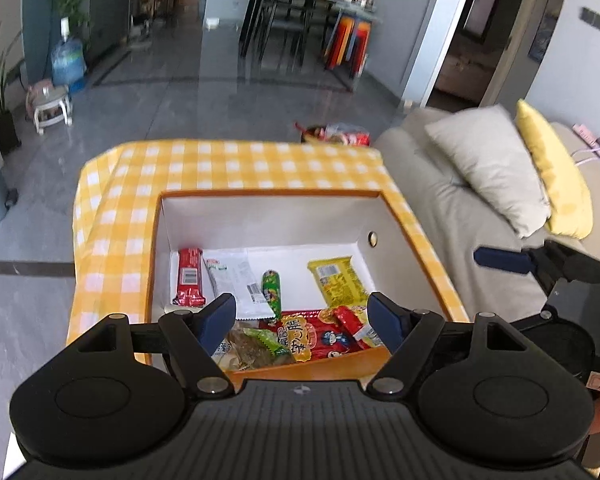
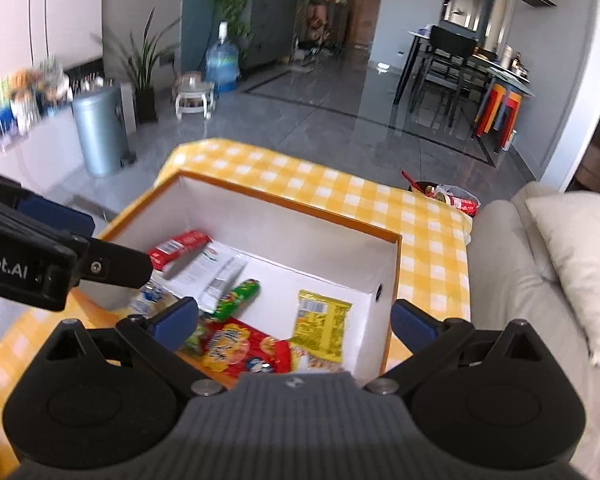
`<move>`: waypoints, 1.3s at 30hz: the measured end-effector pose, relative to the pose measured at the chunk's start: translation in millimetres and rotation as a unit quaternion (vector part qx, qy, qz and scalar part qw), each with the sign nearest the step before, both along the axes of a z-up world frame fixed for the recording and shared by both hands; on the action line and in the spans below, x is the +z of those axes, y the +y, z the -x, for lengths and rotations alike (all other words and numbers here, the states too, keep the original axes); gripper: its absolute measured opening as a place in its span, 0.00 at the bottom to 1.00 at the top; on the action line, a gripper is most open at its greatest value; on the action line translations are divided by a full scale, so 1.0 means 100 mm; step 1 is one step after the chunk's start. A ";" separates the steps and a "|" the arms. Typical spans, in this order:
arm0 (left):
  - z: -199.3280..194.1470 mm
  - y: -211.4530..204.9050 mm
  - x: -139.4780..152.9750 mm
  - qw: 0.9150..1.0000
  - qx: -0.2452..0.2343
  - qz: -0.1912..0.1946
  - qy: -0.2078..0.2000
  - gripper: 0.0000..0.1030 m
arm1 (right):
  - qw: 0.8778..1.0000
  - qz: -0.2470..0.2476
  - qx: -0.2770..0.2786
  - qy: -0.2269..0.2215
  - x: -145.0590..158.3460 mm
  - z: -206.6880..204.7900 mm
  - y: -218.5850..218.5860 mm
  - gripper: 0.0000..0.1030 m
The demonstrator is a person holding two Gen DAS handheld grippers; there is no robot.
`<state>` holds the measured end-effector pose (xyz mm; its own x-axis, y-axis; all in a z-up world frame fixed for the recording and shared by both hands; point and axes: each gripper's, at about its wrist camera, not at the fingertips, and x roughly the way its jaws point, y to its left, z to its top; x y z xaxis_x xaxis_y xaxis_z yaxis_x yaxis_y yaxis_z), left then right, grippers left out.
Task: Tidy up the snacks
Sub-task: 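Withdraw both tools from the box toward the two packs on the tablecloth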
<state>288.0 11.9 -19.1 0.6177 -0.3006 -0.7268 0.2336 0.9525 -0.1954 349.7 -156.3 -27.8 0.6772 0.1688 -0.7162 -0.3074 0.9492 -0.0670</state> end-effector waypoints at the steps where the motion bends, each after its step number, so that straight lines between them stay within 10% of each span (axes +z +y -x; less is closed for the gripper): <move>1: 0.06 0.00 0.02 1.000 0.002 0.000 -0.008 0.87 | 1.000 -0.007 -0.006 -0.003 0.02 0.07 -0.02 0.96; 23: 1.29 0.04 -0.34 0.998 0.015 -0.003 -0.056 0.96 | 0.994 -0.062 -0.080 0.034 -0.23 1.40 -0.24 0.96; 39: 1.43 -0.02 -0.81 0.999 0.026 -0.020 0.019 0.89 | 0.987 -0.063 -0.076 0.128 -0.72 1.79 -0.26 0.96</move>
<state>145.4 10.3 -100.2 0.6031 -0.2389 -0.7611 0.1766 0.9704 -0.1646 170.5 -181.9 -99.6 0.5004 0.1780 -0.8473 -0.1530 0.9814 0.1158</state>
